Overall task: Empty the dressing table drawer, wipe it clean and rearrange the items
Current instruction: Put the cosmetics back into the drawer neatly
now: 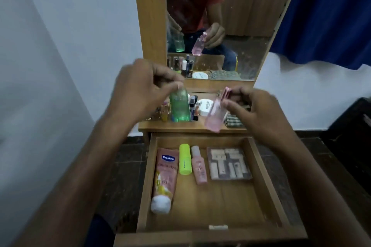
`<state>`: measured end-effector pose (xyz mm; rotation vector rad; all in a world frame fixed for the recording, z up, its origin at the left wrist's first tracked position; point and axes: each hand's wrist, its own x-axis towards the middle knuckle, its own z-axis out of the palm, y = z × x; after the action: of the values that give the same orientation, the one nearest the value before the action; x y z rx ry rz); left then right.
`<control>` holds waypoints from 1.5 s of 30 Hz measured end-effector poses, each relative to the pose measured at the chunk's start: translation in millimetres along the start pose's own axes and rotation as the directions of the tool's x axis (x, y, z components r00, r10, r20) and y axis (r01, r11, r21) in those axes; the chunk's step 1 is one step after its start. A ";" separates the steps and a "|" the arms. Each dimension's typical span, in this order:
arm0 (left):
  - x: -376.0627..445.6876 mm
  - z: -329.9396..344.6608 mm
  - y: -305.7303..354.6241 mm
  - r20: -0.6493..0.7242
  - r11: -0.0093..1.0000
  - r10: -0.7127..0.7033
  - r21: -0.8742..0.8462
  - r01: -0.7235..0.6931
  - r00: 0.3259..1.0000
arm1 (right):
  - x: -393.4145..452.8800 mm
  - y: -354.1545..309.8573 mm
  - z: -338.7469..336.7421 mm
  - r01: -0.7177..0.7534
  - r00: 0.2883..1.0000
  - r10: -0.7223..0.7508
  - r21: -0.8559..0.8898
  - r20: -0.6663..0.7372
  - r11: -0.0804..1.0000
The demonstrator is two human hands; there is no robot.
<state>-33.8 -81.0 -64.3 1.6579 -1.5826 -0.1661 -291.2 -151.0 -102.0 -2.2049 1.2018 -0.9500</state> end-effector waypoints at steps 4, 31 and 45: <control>-59.9 49.8 -13.5 0.307 0.995 -0.096 -0.004 0.102 0.947 | -40.7 27.1 16.0 -0.125 0.988 0.132 -0.099 0.075 0.987; -99.9 110.9 -63.3 0.740 0.982 -0.068 -0.067 0.174 0.669 | -62.8 49.2 58.0 -0.247 0.944 0.187 0.206 0.272 0.947; -90.0 92.1 -87.1 0.527 0.999 -0.036 -0.013 0.051 0.849 | -78.8 37.0 111.2 -0.146 0.747 0.144 -0.051 0.649 0.988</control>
<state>-40.0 -54.6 -217.3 1.7163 -1.9285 -0.7195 -258.1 -96.1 -227.8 -2.1168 0.9922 -0.0703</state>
